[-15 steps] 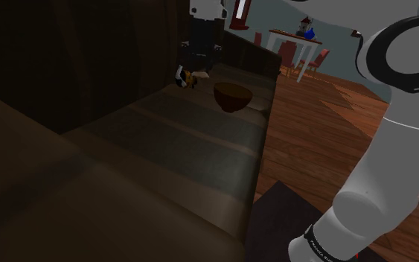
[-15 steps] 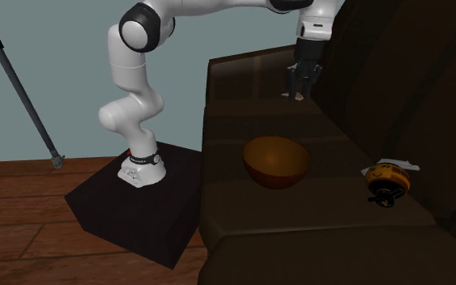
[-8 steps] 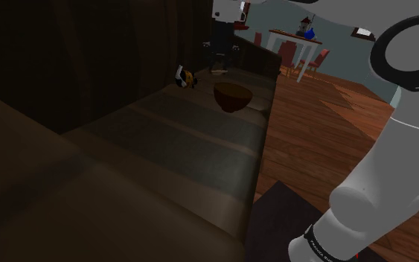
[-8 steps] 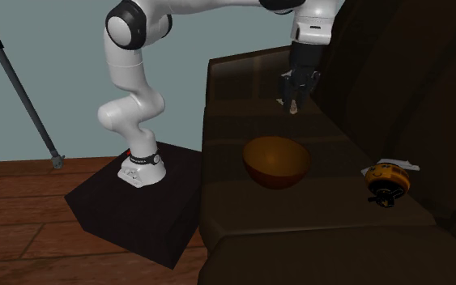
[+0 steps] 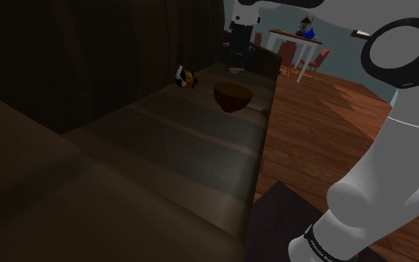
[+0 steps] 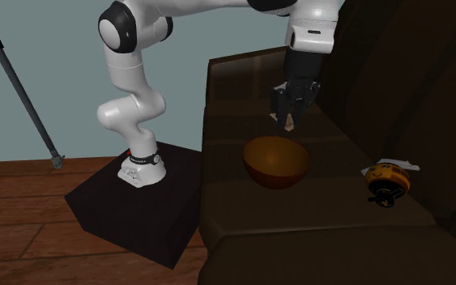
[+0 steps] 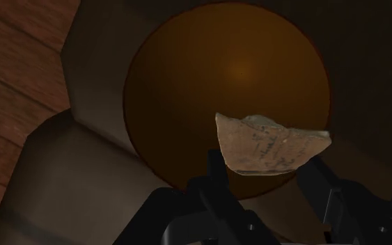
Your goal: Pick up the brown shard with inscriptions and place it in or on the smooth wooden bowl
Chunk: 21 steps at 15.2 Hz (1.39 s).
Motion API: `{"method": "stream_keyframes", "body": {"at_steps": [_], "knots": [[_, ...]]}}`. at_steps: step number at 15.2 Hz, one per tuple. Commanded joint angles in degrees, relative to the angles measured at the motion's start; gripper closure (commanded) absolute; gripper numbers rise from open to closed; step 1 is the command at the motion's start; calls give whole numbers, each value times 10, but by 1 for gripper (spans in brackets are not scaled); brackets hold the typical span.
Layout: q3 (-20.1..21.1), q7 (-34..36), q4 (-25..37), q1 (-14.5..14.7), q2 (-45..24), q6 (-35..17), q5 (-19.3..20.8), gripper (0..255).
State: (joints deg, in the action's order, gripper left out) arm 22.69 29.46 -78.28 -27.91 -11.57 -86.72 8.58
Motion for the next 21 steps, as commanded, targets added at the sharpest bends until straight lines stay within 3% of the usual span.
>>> {"method": "stream_keyframes", "body": {"at_steps": [1,15,21], "knots": [[-6,-16,-4,-10,0,-6,0,255],[-9,-11,-137,-19,19,-122,-7,255],[-9,-11,-137,-19,19,-122,-7,255]]}}
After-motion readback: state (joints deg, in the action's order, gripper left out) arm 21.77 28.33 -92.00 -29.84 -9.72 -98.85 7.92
